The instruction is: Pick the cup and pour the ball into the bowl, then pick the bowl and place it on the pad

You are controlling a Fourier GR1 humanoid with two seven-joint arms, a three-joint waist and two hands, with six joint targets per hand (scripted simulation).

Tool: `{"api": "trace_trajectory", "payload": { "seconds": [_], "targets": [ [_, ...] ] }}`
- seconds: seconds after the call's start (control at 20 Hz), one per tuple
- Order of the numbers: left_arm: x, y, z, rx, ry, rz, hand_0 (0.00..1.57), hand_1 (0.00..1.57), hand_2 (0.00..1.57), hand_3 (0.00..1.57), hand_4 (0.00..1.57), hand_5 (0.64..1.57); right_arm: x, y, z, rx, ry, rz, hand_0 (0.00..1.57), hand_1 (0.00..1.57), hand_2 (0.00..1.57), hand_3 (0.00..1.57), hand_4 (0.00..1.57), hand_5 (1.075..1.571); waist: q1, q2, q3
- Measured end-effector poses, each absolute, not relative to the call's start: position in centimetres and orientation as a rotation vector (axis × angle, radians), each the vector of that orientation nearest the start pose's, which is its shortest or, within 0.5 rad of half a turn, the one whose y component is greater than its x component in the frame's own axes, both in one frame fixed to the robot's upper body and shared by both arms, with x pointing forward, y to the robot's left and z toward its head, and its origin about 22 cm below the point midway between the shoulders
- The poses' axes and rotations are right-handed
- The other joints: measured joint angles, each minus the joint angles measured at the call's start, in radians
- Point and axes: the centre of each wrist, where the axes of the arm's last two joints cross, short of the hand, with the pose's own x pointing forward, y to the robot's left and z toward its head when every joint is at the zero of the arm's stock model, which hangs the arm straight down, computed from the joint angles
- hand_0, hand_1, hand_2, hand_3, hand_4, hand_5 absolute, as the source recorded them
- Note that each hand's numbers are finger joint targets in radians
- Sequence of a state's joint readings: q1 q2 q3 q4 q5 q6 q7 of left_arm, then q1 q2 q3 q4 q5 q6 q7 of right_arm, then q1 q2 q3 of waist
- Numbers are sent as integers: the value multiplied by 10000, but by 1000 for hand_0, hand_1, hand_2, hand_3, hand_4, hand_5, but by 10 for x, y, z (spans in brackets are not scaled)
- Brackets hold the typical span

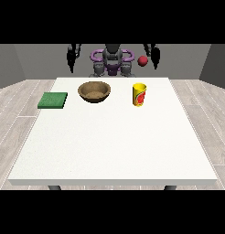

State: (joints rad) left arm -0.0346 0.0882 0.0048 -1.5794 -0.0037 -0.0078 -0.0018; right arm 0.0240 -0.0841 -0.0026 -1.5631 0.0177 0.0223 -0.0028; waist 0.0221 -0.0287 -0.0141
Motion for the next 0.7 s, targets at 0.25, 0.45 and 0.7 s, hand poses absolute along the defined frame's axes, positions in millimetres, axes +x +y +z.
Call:
{"api": "trace_trajectory", "payload": {
  "seconds": [0.25, 0.45, 0.7],
  "targets": [
    [253, 250, 33, 716, -16304, -1074, 0, 0, 0, 0, 0, 1524, 237, -257, 14, -937, -15518, 1025, 0, 0, 0, 0, 0, 1568, -41, -1519, 65],
    [234, 237, 24, -736, -16176, -117, 0, 0, 0, 0, 0, 1536, 226, -270, 7, -773, -15531, -84, 0, 0, 0, 0, 0, 1566, 94, -2288, 111],
    [218, 211, 33, -1716, -16773, 405, 0, 0, 0, 0, 0, 1490, 228, -278, 14, -670, -16311, -769, 0, 0, 0, 0, 0, 1566, 183, -1801, 135]
  ]
}}
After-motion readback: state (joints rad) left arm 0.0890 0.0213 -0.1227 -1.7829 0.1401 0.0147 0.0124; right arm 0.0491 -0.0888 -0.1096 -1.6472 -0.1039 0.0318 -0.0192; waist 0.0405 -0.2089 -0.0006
